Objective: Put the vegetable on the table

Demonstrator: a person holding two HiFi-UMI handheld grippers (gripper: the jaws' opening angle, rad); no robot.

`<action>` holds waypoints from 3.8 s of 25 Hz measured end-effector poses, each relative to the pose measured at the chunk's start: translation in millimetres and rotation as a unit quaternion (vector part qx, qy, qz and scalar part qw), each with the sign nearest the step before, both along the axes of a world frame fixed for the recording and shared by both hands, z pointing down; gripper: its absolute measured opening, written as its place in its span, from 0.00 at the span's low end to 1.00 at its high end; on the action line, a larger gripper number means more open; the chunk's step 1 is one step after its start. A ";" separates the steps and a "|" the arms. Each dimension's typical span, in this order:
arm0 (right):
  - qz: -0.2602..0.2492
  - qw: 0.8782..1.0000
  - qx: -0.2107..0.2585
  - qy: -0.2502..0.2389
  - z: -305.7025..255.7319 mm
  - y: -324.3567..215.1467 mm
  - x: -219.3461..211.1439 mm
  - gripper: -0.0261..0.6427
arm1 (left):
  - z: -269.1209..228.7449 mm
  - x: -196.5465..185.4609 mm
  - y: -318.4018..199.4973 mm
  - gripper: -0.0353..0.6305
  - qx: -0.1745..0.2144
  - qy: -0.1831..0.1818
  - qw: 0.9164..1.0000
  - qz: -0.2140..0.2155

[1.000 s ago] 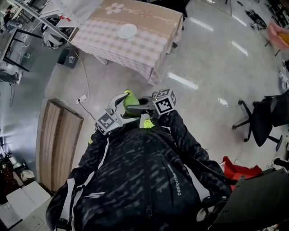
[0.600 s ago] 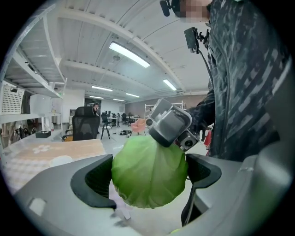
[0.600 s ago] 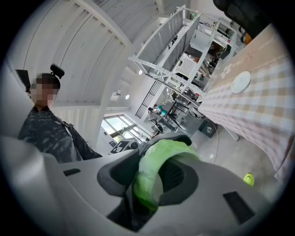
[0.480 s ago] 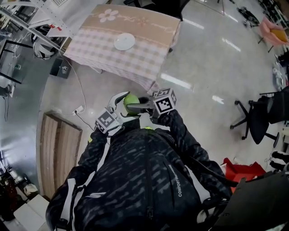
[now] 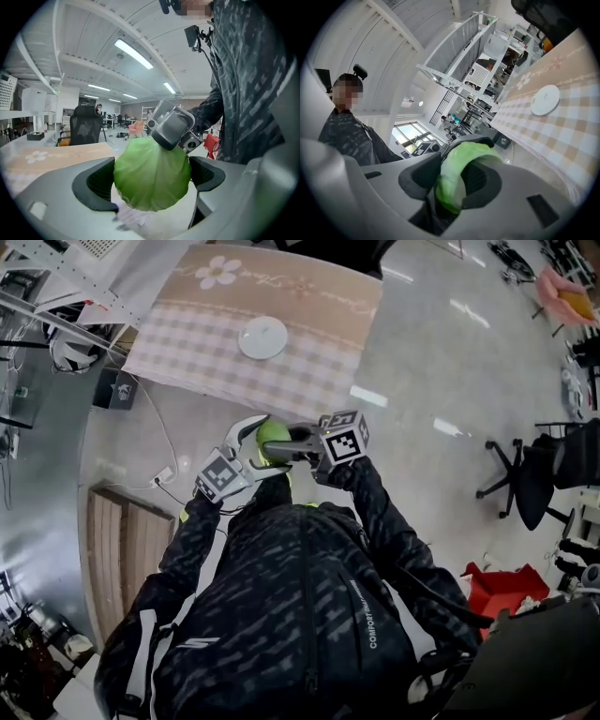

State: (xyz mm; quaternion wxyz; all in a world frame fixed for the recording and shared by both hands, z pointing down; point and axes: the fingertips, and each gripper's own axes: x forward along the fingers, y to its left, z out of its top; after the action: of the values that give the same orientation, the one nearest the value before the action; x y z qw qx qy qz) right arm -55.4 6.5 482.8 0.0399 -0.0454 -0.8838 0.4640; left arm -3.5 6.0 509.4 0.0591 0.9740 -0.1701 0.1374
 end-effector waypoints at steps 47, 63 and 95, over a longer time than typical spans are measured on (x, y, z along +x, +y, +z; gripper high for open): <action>0.070 0.996 -0.032 0.042 39.2 -185.4 -76.0 0.31 | 39.9 -91.8 -176.3 0.77 -0.038 -0.024 0.999 0.011; 0.071 0.995 -0.050 0.050 66.7 -245.5 -77.4 0.17 | 74.7 -90.5 -238.9 0.77 -0.047 -0.084 0.995 0.027; 0.067 0.992 -0.077 0.074 130.0 -322.1 -78.5 0.17 | 142.4 -91.1 -313.4 0.77 -0.097 -0.144 0.984 0.029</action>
State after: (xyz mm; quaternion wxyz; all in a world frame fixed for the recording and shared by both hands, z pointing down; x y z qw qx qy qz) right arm -133.9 -315.6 612.9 0.0699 0.0454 -0.8411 0.5345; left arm -94.6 -307.5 651.8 0.1247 0.9382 -0.1345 0.2935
